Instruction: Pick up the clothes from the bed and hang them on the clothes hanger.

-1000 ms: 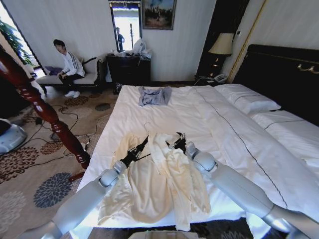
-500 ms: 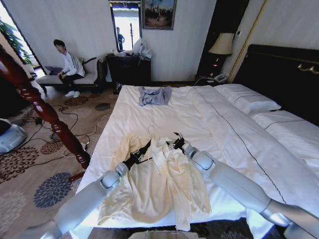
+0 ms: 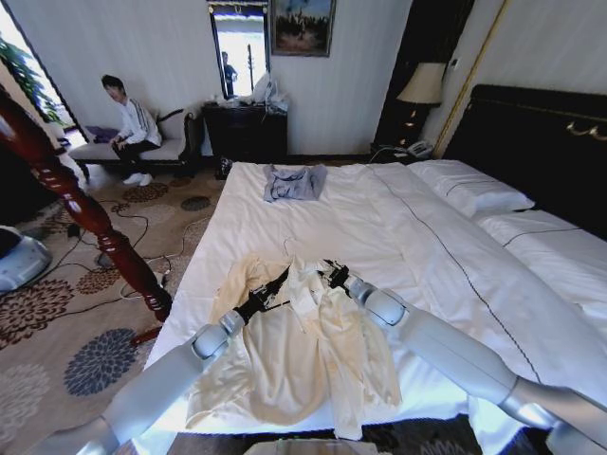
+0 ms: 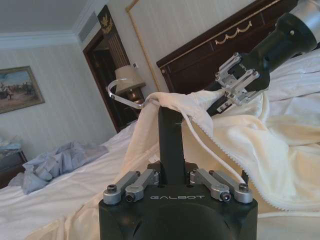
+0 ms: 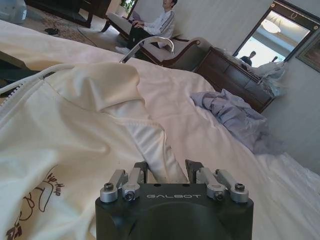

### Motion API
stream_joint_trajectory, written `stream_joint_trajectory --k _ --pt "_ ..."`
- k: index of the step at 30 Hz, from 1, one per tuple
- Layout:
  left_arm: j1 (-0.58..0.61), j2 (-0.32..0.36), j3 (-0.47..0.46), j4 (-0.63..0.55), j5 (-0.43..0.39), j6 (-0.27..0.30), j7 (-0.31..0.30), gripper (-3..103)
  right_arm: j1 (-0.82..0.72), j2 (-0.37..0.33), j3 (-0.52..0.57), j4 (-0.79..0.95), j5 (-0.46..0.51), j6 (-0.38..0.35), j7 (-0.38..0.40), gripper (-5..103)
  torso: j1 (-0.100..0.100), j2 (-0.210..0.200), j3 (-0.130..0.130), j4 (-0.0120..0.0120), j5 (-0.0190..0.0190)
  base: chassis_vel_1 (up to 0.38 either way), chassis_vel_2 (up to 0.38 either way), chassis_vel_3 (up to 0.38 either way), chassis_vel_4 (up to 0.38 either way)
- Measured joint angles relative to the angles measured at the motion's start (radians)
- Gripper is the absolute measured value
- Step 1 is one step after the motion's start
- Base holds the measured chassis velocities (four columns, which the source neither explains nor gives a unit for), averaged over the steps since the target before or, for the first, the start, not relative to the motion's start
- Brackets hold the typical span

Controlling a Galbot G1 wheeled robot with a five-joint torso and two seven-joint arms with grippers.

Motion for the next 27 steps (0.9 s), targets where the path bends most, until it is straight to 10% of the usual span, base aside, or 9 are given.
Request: stream_joint_trajectory --k 5,27 --pt "0.007 0.001 -0.012 -0.018 -0.007 0.034 -0.021 19 0.0 0.002 0.001 -0.001 -0.004 0.002 0.009 40 0.0 0.0 0.0 -0.0003 0.0001 0.0 0.0 0.0 0.0" --pt "0.222 0.134 -0.307 -0.245 -0.126 0.118 -0.115 97 -0.026 0.002 0.061 0.031 0.014 0.012 0.062 22 0.0 0.0 0.0 0.0004 0.0 0.0 0.0 0.0 0.0"
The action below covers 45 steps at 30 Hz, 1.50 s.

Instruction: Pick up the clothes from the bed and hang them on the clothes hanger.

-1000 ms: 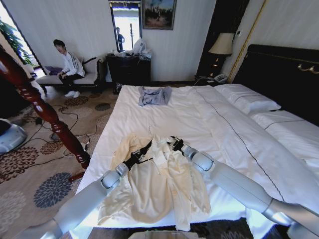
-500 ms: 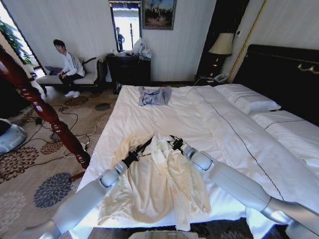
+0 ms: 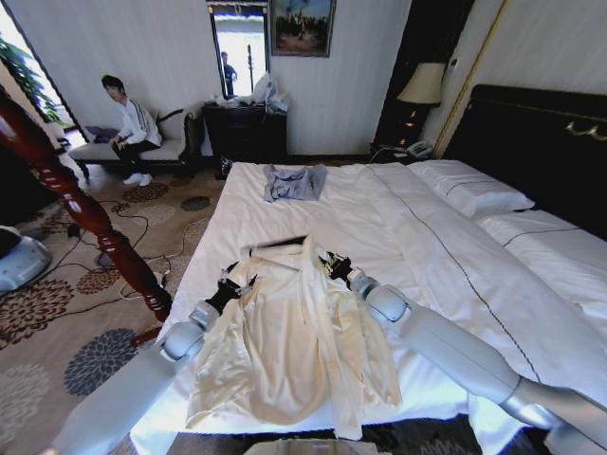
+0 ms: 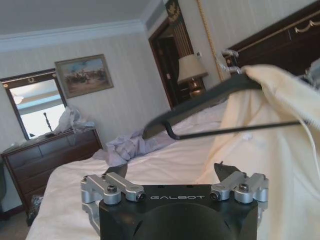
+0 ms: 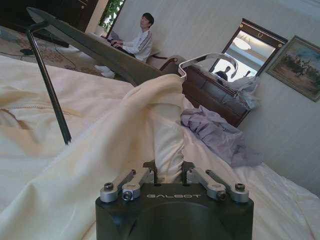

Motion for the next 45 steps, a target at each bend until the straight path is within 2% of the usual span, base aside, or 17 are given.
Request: stream_joint_trajectory --k 4,9,11,12,13,16,18,21,24,27,35,45 --pt "0.032 0.013 -0.025 -0.055 -0.03 0.012 -0.026 100 -0.009 0.006 0.012 -0.006 -0.005 0.004 0.006 22 0.0 0.0 0.0 -0.0005 0.0001 0.0 0.0 0.0 0.0" --pt "0.026 -0.007 -0.045 -0.058 -0.139 0.084 -0.125 100 -0.021 0.006 0.03 -0.009 -0.027 0.016 0.029 22 0.0 0.0 0.0 -0.0005 -0.0001 0.0 0.0 0.0 0.0" --pt "0.025 -0.008 -0.045 -0.057 -0.152 0.096 -0.137 100 -0.023 0.006 0.033 -0.009 -0.029 0.018 0.032 22 0.0 0.0 0.0 -0.0005 -0.0001 0.0 0.0 0.0 0.0" --pt "0.015 -0.013 -0.046 -0.047 -0.197 0.145 -0.182 100 -0.028 0.008 0.043 -0.009 -0.029 0.024 0.042 22 0.0 0.0 0.0 -0.0005 0.0002 0.0 0.0 0.0 0.0" --pt "0.006 -0.021 -0.045 -0.036 -0.221 0.17 -0.204 100 -0.031 0.009 0.048 -0.008 -0.027 0.029 0.047 22 0.0 0.0 0.0 -0.0004 0.0002 0.0 0.0 0.0 0.0" --pt "-0.012 -0.039 -0.038 -0.012 -0.253 0.2 -0.226 100 -0.032 0.01 0.053 -0.001 -0.026 0.036 0.052 22 0.0 0.0 0.0 -0.0003 0.0 0.0 0.0 0.0 0.0" --pt "-0.044 -0.075 -0.018 0.019 -0.317 0.244 -0.247 100 -0.032 0.009 0.056 0.017 -0.025 0.046 0.055 22 0.0 0.0 0.0 -0.0004 0.0 0.0 0.0 0.0 0.0" --pt "-0.069 -0.104 -0.002 0.041 -0.358 0.258 -0.251 100 -0.031 0.009 0.056 0.026 -0.023 0.047 0.055 22 0.0 0.0 0.0 -0.0005 -0.0001 0.0 0.0 0.0 0.0" --pt "-0.111 -0.142 0.022 0.066 -0.421 0.259 -0.229 100 -0.03 0.008 0.052 0.032 -0.022 0.048 0.055 22 0.0 0.0 0.0 -0.0003 0.0 0.0 0.0 0.0 0.0" --pt "-0.145 -0.163 0.041 0.085 -0.44 0.254 -0.214 100 -0.031 0.006 0.051 0.035 -0.021 0.049 0.055 22 0.0 0.0 0.0 -0.0003 0.0001 0.0 0.0 0.0 0.0" --pt "-0.249 -0.207 0.118 0.167 -0.412 0.258 -0.204 100 -0.028 0.008 0.049 0.035 -0.014 0.05 0.055 22 0.0 0.0 0.0 -0.0004 0.0001 0.0 0.0 0.0 0.0" --pt "-0.313 -0.233 0.188 0.238 -0.402 0.266 -0.188 100 -0.028 0.011 0.049 0.038 -0.012 0.049 0.058 22 0.0 0.0 0.0 -0.0005 0.0 0.0 0.0 0.0 0.0"
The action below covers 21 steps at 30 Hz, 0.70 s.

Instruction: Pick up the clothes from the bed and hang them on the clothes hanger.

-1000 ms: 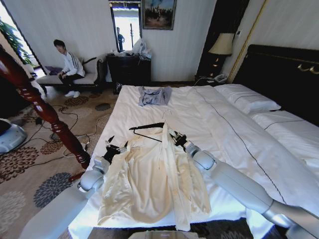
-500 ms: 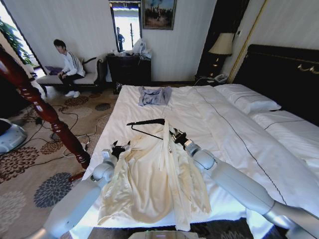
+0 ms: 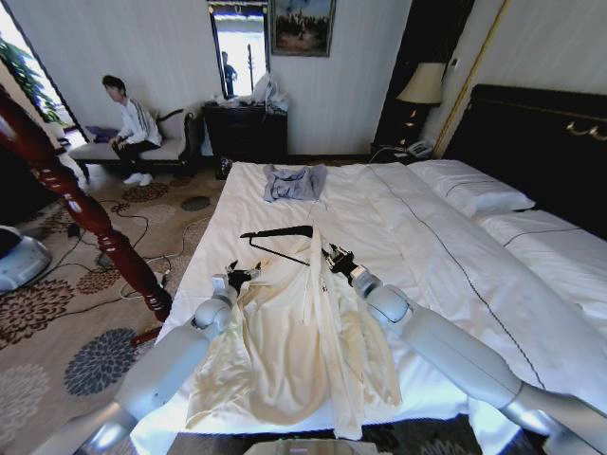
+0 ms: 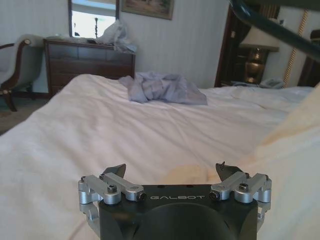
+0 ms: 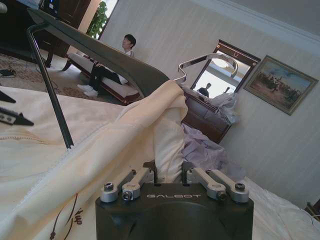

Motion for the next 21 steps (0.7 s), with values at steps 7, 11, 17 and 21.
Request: stream_joint_trajectory --k 7,11,17,21 --pt "-0.015 -0.015 0.039 0.047 0.034 -0.01 0.018 100 0.004 0.003 -0.002 0.001 -0.001 -0.001 0.004 22 0.0 0.0 0.0 0.0 0.0 0.0 0.0 0.0 0.0" --pt "-0.016 -0.026 0.049 0.069 0.042 -0.016 0.018 103 0.001 0.003 -0.002 0.007 0.006 -0.001 0.008 22 0.0 0.0 0.0 0.0002 0.0 0.0 0.0 0.0 0.0" --pt "-0.025 -0.041 0.052 0.097 0.043 -0.028 0.011 98 -0.004 0.004 -0.004 0.006 0.007 -0.002 0.015 22 0.0 0.0 0.0 0.0 -0.0001 0.0 0.0 0.0 0.0" --pt "-0.021 -0.036 0.04 0.106 0.045 -0.032 0.009 96 -0.012 -0.001 0.0 0.004 0.006 -0.002 0.017 22 0.0 0.0 0.0 0.0 0.0 0.0 0.0 0.0 0.0"
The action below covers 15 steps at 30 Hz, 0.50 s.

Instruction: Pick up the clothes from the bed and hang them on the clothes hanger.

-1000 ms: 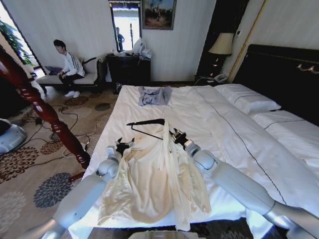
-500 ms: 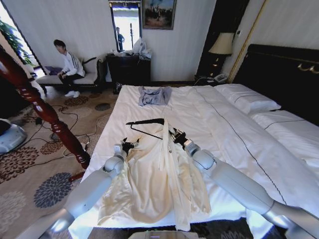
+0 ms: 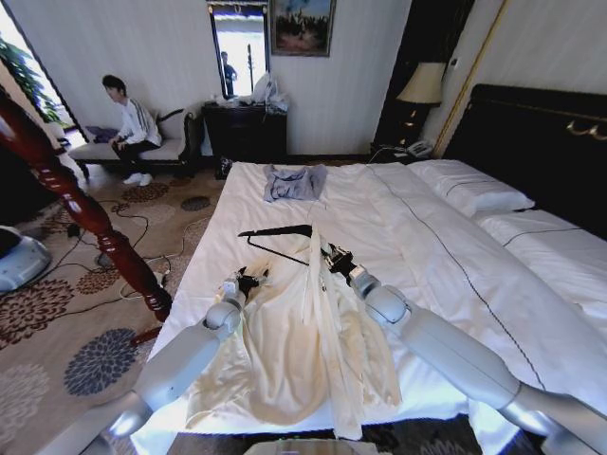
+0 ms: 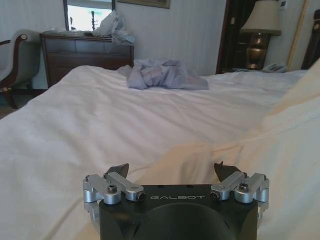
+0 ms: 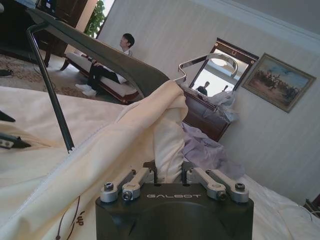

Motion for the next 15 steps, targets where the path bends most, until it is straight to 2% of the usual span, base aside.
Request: stream_joint_trajectory --k 2,6,12,15 --pt "0.003 0.002 -0.003 0.004 0.001 -0.002 0.0 96 -0.001 -0.001 0.0 0.0 0.0 0.0 0.0 22 0.0 0.0 0.0 0.0 -0.0001 0.0 0.0 0.0 0.0" --pt "0.014 0.003 -0.027 0.019 0.004 -0.009 0.0 82 -0.002 0.004 0.001 -0.003 0.0 0.0 0.003 22 0.0 0.0 0.0 0.0002 -0.0001 0.0 0.0 0.0 0.0" --pt "0.015 0.003 -0.035 0.022 0.008 -0.024 0.001 76 0.0 0.009 -0.005 -0.008 -0.001 0.0 0.004 22 0.0 0.0 0.0 0.0 -0.0001 0.0 0.0 0.0 0.0" --pt "0.015 -0.003 -0.036 0.04 0.013 -0.039 0.016 61 0.004 0.011 -0.009 -0.007 0.0 0.0 0.005 22 0.0 0.0 0.0 0.0002 -0.0001 0.0 0.0 0.0 0.0"
